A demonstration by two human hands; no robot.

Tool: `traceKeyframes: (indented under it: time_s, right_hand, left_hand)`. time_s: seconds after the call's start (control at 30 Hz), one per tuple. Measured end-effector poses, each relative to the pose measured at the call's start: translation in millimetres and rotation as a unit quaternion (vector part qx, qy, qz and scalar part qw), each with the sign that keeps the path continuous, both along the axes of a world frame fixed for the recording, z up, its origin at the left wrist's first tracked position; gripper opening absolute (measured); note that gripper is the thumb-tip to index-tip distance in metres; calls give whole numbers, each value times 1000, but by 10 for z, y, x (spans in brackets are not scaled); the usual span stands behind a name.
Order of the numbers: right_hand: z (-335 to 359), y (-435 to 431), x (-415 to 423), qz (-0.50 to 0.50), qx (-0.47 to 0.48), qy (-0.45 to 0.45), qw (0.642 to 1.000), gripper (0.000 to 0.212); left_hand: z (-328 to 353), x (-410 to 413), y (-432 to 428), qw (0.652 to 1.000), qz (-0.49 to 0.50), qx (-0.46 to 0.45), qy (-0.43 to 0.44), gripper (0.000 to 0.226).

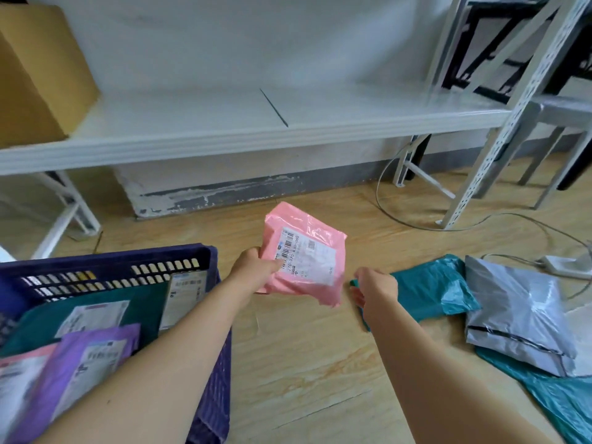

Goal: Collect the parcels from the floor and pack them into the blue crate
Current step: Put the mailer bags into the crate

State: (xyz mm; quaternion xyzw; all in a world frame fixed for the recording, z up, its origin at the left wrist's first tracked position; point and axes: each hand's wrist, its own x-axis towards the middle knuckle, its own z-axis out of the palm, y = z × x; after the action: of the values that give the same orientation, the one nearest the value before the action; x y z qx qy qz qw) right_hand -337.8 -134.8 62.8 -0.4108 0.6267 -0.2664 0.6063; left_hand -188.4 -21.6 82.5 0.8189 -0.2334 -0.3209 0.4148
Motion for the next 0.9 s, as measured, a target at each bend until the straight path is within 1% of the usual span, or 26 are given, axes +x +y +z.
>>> traceKeyframes:
  time_s: [0.03,0.1,0.13,0.2,0.27,0.37,0.43,0.47,0.53,0.57,0.6,0.63,0.67,0.73,0.77,0.8,0.83,0.9]
  right_hand:
    - [42,65,31,30,-13,10,999,17]
    - [118,160,97,109,-60,31,992,51]
    - [166,217,141,147,-99,53,983,61]
    - [255,359,228,213,-177,95,956,74]
    - [333,542,315,269,-235,123,926,80]
    - [400,791,486,342,-317,159,870,75]
    - [445,906,639,380,-337,166,845,62]
    - [460,965,730,408,-341,160,832,48]
    - [484,1102,902,455,-342,176,803,2]
    - [486,1187,991,466,-346,175,796,18]
    - [466,1261,1076,477,-352,169,787,27]
    - [451,1342,1164,477,-348,161,791,30]
    - [416,1418,1258,478,-348,154,792,27]
    - [371,1573,1458,478,-315,116,812,18]
    - [350,1646,1554,476,-289,97,825,16]
    - [317,1720,1651,475,-267,80,835,17]
    - [285,1806,1737,476,-240,65,844,18]
    - [199,1981,1903,473,-171,27,864,20]
  left_hand:
    - [74,19,97,1000,-4,-5,1,37]
    - [215,59,295,1000,-13,-15,-1,39]
    - [278,77,400,1000,-21,-13,-4,41]
    - [385,111,606,999,-44,0,-9,43]
    - [465,146,812,998,-60,3,-11,42]
    - [577,226,1127,997,-67,1,-40,42]
    - [632,332,1338,996,-60,13,-67,40]
    - [642,402,1441,996,-47,16,-70,37]
    - [625,565,1633,998,-11,13,-64,30]
    - [606,648,1729,998,11,8,-62,25]
    - [592,723,1823,997,41,-6,-64,20]
    - [577,800,1907,994,82,-32,-63,22]
    - [567,869,1980,988,131,-67,-54,30]
    - [519,1019,2129,961,237,-140,-13,48]
    - [467,1096,2202,949,273,-161,11,51]
    - [388,1168,2284,940,296,-167,32,52]
    - [313,1214,2363,938,306,-153,49,57]
    - [125,1280,2507,946,302,-88,77,71]
